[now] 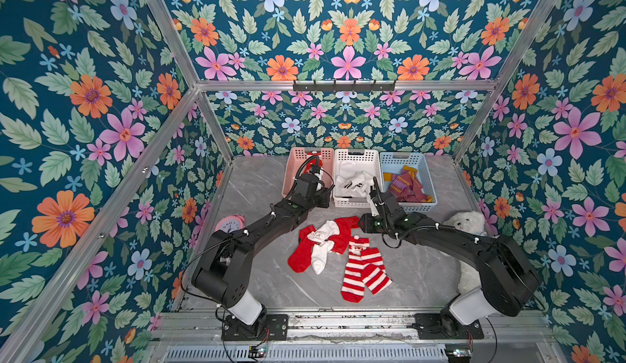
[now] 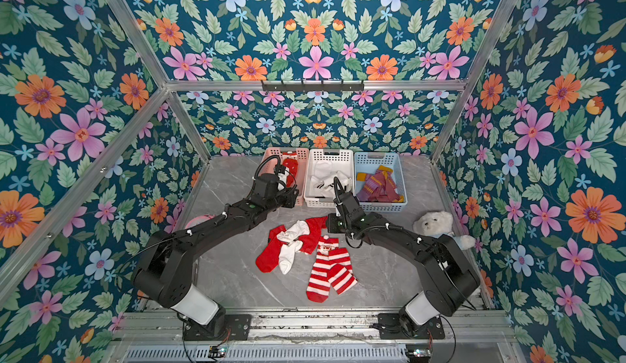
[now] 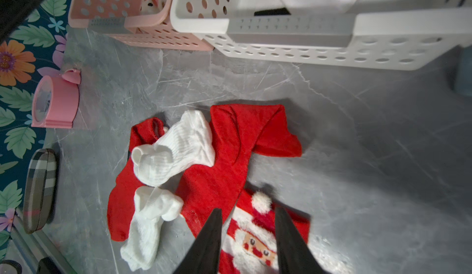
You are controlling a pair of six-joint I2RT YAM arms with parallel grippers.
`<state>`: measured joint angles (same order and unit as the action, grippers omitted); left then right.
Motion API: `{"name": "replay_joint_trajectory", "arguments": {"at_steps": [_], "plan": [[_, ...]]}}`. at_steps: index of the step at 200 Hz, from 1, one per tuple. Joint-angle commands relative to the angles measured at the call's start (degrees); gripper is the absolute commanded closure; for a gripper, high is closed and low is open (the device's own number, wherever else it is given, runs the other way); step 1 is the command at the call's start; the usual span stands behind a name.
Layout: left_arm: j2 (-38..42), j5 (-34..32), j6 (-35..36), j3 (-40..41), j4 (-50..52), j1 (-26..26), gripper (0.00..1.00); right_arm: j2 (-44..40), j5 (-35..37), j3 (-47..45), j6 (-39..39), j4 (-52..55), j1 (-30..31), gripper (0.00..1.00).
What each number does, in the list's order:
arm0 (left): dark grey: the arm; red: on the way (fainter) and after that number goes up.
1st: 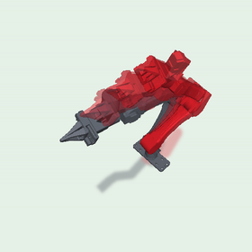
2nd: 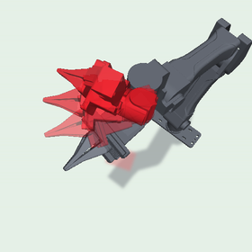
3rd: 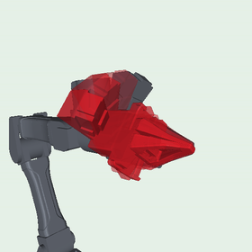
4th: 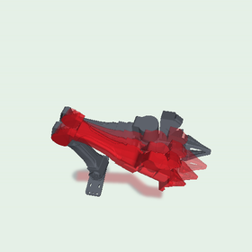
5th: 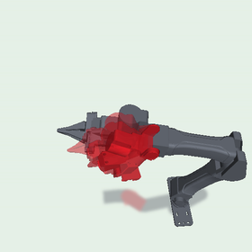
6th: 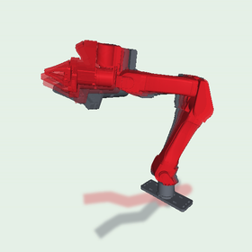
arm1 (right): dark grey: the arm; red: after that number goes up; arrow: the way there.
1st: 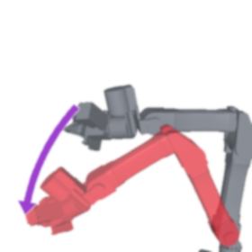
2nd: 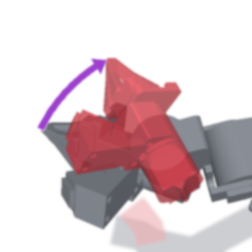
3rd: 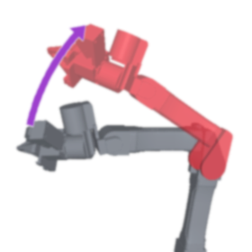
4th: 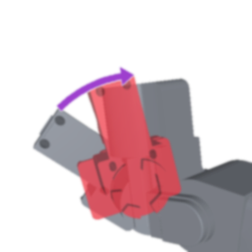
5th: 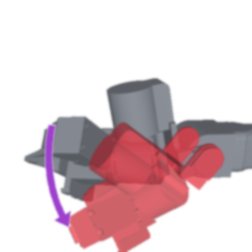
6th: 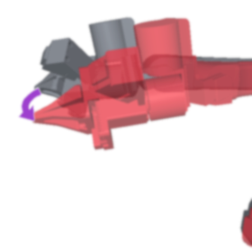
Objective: Sort the socks into the basket by color
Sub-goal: Pick up the sock at the center of the board.
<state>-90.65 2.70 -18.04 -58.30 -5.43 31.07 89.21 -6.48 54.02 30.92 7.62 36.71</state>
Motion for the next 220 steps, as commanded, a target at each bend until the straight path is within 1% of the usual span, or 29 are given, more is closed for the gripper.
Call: {"name": "replay_joint_trajectory", "arguments": {"at_steps": [1,36,39,50,101,141,180,204,220], "plan": [[1.3,-2.1,-0.9,1.9,0.1,-0.1,0.61,2.0,-0.3,1.6,1.3,-1.4,2.0,0.63],[3.0,-3.0,-1.9,4.7,-0.1,-0.4,0.61,5.3,-1.0,4.0,2.4,-2.8,5.8,0.63],[3.2,-3.0,-2.0,4.9,-0.1,-0.4,0.61,7.1,-1.0,4.2,2.5,-2.7,6.2,0.63],[3.7,-3.3,-2.3,5.6,-0.1,-0.6,0.61,8.7,-1.0,5.1,2.9,-2.7,7.5,0.63],[5.0,-3.7,-2.8,7.8,0.8,-1.8,0.6,13.3,-1.5,7.3,5.1,-4.4,12.0,0.62],[6.7,-4.1,-2.3,8.8,2.4,-2.5,0.59,15.3,-1.7,7.8,6.2,-5.8,13.9,0.62],[8.0,-4.3,-2.0,9.7,3.4,-3.0,0.59,16.3,-1.9,7.8,6.9,-6.7,14.4,0.62],[8.6,-4.1,-2.1,10.3,3.6,-3.1,0.59,16.7,-2.0,8.1,7.0,-6.8,14.7,0.63],[8.9,-4.3,-2.2,10.6,3.6,-3.1,0.59,16.7,-2.0,7.8,7.1,-7.3,14.7,0.67]]}}
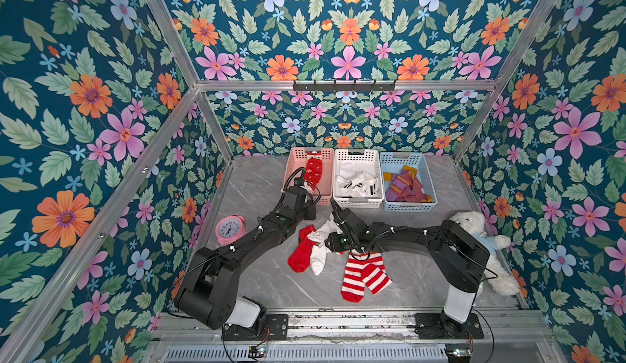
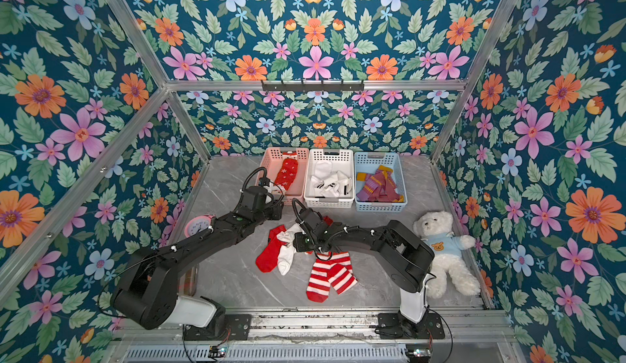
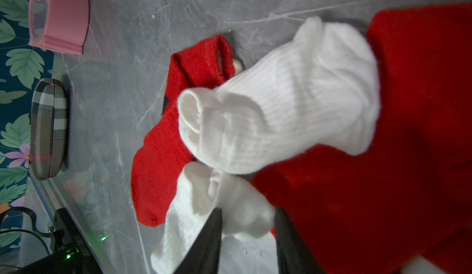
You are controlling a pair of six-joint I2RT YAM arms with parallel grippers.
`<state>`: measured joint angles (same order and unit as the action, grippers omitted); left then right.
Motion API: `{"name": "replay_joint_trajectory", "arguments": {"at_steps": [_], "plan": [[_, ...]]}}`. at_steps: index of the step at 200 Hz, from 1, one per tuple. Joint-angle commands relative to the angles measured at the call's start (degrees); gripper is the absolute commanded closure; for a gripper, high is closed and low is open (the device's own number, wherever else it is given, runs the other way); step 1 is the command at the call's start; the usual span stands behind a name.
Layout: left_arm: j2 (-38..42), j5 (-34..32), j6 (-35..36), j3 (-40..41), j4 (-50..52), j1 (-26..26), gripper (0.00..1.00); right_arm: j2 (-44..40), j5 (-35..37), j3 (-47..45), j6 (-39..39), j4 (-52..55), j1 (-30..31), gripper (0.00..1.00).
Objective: Sort the socks into the basket by color
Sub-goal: Pick up the sock at the center of the board.
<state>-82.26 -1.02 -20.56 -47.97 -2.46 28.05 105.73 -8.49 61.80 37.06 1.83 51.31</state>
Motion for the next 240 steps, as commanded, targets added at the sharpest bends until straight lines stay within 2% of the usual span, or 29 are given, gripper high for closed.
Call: {"name": "replay_joint_trajectory", "arguments": {"at_steps": [1,59,79,151,240], "plan": [[0.5,-0.6,0.3,0.3,0.7,0.0,0.59,0.2,0.0,0.0,1.0,-1.5,0.1,0.68],[1.0,-0.7,0.2,0.5,0.8,-0.2,0.59,0.0,-0.1,0.2,0.6,-1.4,0.2,0.93],[1.1,-0.7,0.1,0.5,0.9,-0.2,0.59,-0.9,0.0,0.3,0.1,-0.8,0.1,0.98],[1.4,-0.8,-0.4,0.6,0.5,-0.2,0.59,-9.4,3.5,1.9,-3.9,5.6,0.1,1.0],[2.2,-1.0,-0.5,1.2,0.3,-0.2,0.58,-16.2,8.5,10.6,-12.2,14.9,-2.3,1.0]]}}
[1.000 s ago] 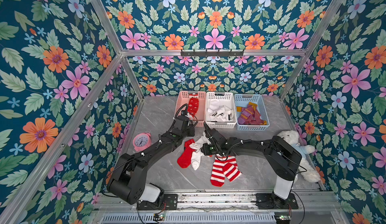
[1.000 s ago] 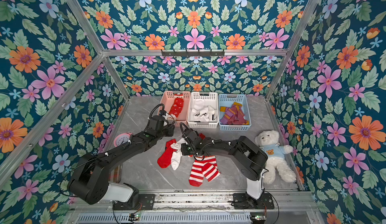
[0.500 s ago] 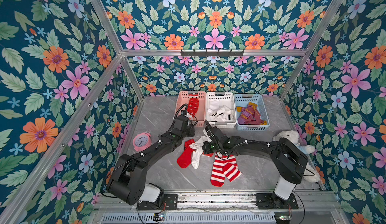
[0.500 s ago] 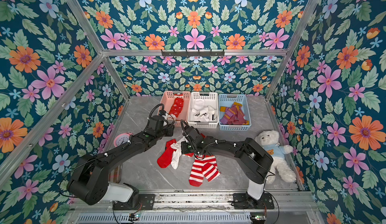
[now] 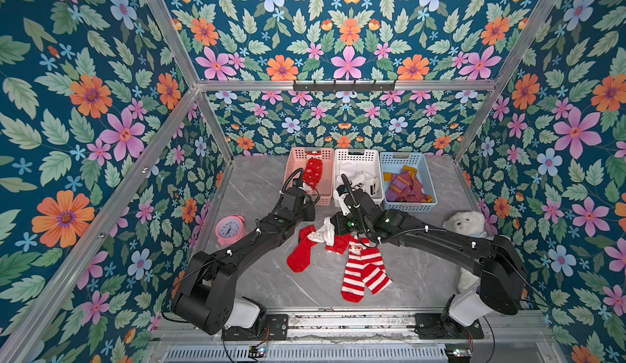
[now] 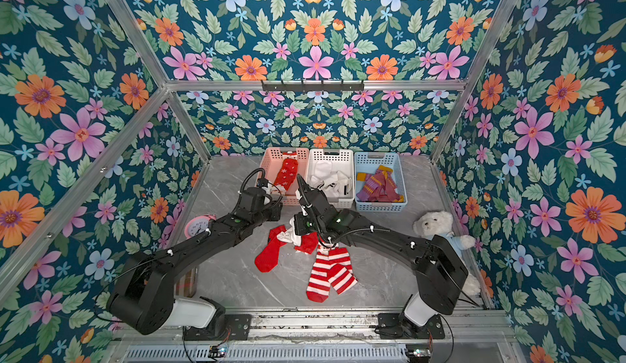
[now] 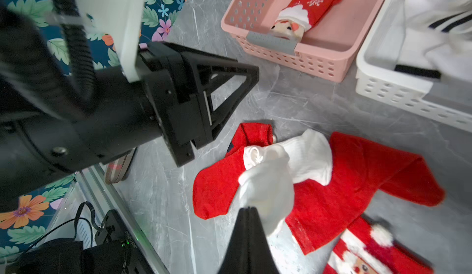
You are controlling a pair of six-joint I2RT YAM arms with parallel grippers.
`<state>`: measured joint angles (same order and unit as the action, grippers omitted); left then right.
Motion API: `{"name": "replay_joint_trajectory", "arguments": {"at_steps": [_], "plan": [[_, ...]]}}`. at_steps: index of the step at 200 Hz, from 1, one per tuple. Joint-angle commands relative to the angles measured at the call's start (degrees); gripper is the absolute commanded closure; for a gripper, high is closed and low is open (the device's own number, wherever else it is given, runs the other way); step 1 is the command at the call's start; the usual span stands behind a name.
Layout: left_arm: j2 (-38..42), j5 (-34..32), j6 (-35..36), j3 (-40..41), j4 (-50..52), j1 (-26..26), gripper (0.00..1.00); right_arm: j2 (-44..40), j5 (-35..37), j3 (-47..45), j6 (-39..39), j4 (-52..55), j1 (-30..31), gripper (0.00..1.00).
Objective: Sort the socks into the basket by color
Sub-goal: Pick up the sock at the center of the board, then place the sock in the bin.
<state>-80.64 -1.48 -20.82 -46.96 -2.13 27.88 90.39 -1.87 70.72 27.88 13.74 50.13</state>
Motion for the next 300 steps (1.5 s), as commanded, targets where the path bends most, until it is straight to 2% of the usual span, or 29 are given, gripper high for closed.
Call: {"name": "replay_joint_trajectory", "arguments": {"at_steps": [1,51,124,172,300], "plan": [[0.6,-0.6,-0.3,0.1,0.0,0.0,0.58,-0.9,1.9,1.8,-3.1,3.0,-1.2,1.0],[1.2,0.2,-0.9,1.5,-0.8,0.0,0.58,-0.8,2.1,5.7,-6.9,4.3,-6.9,1.0],[0.4,0.9,-1.4,1.8,-1.4,-0.1,0.58,4.1,-0.3,13.0,-10.2,4.0,-18.1,1.0],[0.1,1.1,-1.7,1.6,-1.8,0.0,0.58,13.2,-2.5,18.8,-11.0,5.3,-23.7,1.0],[1.0,1.7,-1.9,1.6,-0.4,0.0,0.58,30.8,-5.5,35.7,-11.3,11.9,-29.8,1.0]]}}
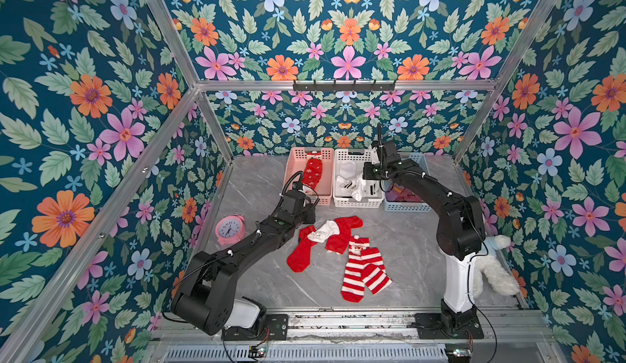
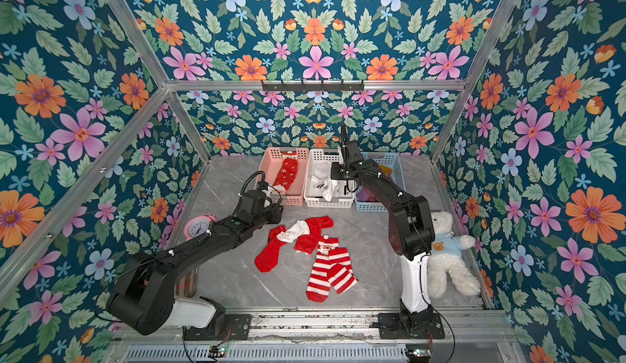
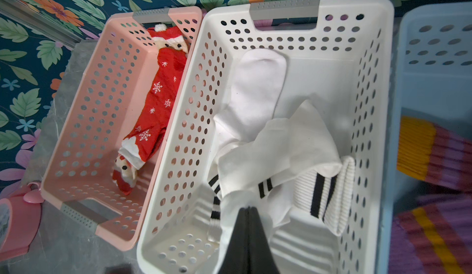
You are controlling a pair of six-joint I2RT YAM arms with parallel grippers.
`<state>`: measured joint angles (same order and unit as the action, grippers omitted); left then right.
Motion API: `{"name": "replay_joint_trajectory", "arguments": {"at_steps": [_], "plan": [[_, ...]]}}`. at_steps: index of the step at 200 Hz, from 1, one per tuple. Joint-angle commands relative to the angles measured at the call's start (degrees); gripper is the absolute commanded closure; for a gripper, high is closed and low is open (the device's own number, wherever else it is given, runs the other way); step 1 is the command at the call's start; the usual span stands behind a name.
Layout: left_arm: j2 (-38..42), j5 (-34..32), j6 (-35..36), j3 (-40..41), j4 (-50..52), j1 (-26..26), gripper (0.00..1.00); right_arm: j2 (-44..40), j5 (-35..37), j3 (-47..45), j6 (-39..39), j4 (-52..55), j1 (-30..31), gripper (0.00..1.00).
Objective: Sort the socks into the basket by color
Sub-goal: Place the sock in the bin.
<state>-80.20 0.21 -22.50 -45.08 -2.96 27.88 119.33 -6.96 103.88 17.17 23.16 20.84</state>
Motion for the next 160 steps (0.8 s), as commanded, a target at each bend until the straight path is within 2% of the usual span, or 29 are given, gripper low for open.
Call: {"name": "replay_joint_trajectory", "arguments": {"at_steps": [1,48,76,127,160], "plan": [[0.6,0.0,-0.2,-0.3,0.4,0.0,0.58,2.0,-0.4,2.7,-0.6,2.5,-0.5,1.0],[1.4,2.0,-0.8,0.5,0.1,0.0,0.57,6.3,-0.8,8.0,-0.8,5.6,-1.5,1.0],[1.4,2.7,-1.0,0.9,-0.1,0.1,0.57,7.1,-0.9,9.1,-0.9,6.3,-1.8,0.89],[1.8,6.7,-0.4,1.0,-0.9,0.2,0.57,6.0,-0.3,9.0,-1.3,6.6,-2.0,0.79],[1.8,9.8,0.8,1.1,-1.8,1.2,0.55,1.8,-0.7,4.1,-0.6,4.5,-2.1,0.74]]}}
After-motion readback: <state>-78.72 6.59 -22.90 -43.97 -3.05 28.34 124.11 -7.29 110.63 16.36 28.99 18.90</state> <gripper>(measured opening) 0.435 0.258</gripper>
